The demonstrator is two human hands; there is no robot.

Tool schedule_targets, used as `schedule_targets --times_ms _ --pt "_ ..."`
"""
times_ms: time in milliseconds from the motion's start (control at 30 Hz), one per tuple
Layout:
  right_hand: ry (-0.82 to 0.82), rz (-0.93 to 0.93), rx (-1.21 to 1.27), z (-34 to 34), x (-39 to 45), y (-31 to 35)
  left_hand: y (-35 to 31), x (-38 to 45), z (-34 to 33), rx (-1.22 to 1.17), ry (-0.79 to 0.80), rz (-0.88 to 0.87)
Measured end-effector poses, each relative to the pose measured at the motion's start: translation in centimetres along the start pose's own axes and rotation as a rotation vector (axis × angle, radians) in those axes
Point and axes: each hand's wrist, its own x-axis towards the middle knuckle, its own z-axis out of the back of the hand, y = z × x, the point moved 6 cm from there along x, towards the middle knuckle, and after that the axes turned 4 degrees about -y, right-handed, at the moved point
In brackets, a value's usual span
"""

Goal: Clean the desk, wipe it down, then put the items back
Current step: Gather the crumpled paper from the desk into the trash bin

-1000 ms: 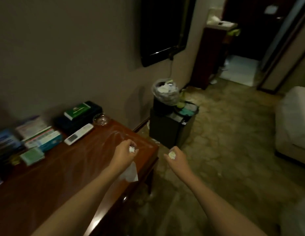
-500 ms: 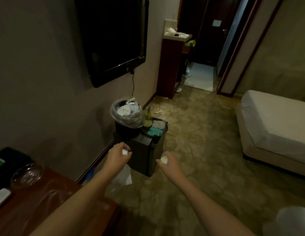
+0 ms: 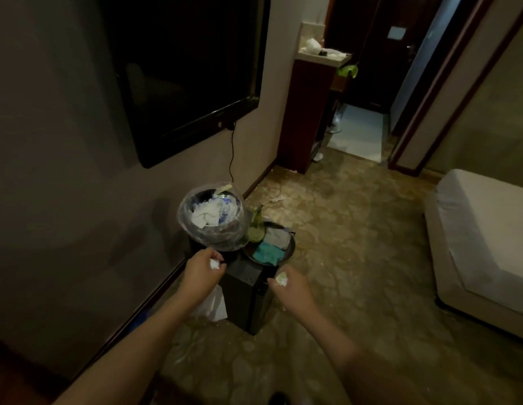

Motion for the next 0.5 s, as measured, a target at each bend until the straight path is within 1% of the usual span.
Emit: schedule_targets --times_ms 100,167,367,433,500 --pt "0.07 0.034 -0.044 -1.8 5.7 0.3 1.3 4.5 -0.9 0.029 -0.005 0.032" --pt "0.119 0.048 -0.058 -2.5 9.9 0.9 1.8 8.1 -1.2 0.046 -0.043 0.048" --pt "0.235 0.091 -0.022 -2.6 22.5 3.0 2.0 18.6 -1.9 -0.007 -0.155 0.202" --pt "0.275 0.097 -0.02 -2.7 26.6 3.8 2.0 21.2 -2.2 -0.023 -0.199 0.239" --pt "0.32 0.092 -0.03 -3.6 29.5 4.7 2.3 23.1 -2.6 0.004 -0.203 0.268"
